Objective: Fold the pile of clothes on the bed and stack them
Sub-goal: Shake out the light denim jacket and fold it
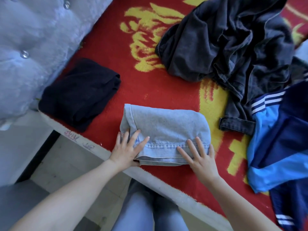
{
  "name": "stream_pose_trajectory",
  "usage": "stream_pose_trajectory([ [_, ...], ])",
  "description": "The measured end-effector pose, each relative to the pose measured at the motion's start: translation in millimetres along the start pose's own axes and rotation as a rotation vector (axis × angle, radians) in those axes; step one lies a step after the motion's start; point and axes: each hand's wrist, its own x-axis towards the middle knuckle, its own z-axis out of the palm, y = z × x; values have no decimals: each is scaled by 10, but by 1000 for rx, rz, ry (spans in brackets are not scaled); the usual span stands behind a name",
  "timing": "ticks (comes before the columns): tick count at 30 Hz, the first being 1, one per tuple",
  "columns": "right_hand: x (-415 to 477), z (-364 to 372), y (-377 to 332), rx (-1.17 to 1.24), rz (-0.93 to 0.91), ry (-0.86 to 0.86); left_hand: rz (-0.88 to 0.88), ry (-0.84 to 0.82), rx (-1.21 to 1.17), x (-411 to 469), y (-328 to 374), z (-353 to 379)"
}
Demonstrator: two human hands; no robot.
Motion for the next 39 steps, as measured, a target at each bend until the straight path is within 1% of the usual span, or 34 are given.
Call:
stream_pose_trajectory([
  [2, 26, -24, 46, 31, -22, 49, -62, -6, -58, -2, 95, -20],
  [6, 109, -168, 218, 52, -130, 219, -174, 79, -244, 64, 287, -105],
  [9, 311, -427, 443, 76, -212, 272, -164, 157, -312, 172, 270, -296],
  [11, 507, -610, 587, 80, -235, 303, -155, 268, -334, 281, 167, -478],
  [15, 1127, -1115, 787, 28, -270, 381, -166, 486, -284, 585, -291, -1000],
  [19, 2130, -1653, 872, -81, -309, 567, -244, 713, -194, 874, -1025, -1539],
  [21, 2715, -1827, 866, -140, -311, 633, -316, 777, -167, 1020, -1391, -1686],
  [22, 3018, -1862, 844, -194, -298, 642, -374, 778, -158, 1099, -1540, -1734],
  [23, 3312, -1889, 803, -227, -247, 607, -425, 726, -150, 1173, -1649, -1760],
  [24, 3578, -1907, 730, -225, -164, 517, -450, 585, -160, 1244, -1729, -1770],
  [25, 3804, -1896, 618, -199, -74, 408, -447, 365, -192, 1313, -1792, -1749],
  [26, 3991, -1871, 466, -177, 13, 252, -418, 93, -234, 1367, -1854, -1665],
  [27, 4103, -1759, 276, -154, 62, 62, -369, -172, -265, 1402, -1920, -1561],
  [28, 4154, -1645, 79, -137, 72, -101, -318, -393, -280, 1415, -1983, -1469],
  [29, 4180, -1533, -110, -108, 43, -187, -289, -534, -284, 1409, -2037, -1371],
  [30, 4195, -1453, -290, -64, 11, -214, -285, -600, -283, 1390, -2083, -1276],
  [31, 4209, -1403, -436, 10, 13, -214, -293, -615, -274, 1366, -2131, -1181],
  [33, 4223, -1269, -623, 80, 21, -318, -303, -566, -257, 1338, -2194, -1089],
  [36, 4224, -1142, -734, 186, 38, -524, -292, -502, -236, 1337, -2206, -1032],
  [39, 4142, -1104, -736, 290, 59, -565, -286, -505, -216, 1324, -2205, -1021],
])
